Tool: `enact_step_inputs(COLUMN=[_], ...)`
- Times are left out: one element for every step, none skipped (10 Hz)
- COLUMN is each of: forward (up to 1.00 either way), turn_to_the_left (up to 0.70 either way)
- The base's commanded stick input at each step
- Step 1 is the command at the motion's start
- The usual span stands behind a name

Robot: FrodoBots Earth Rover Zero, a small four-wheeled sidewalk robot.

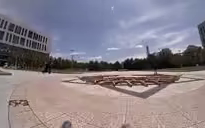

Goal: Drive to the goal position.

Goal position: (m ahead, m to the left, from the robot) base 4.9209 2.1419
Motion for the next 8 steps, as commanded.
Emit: enact_step_inputs(forward=[0.7, 0.7, 0.7, 0.7, 0.7, 0.7, 0.7, 0.7], turn_to_the_left=[0.35, 0.12, 0.04, 0.01, 0.0, 0.0, 0.0, 0.0])
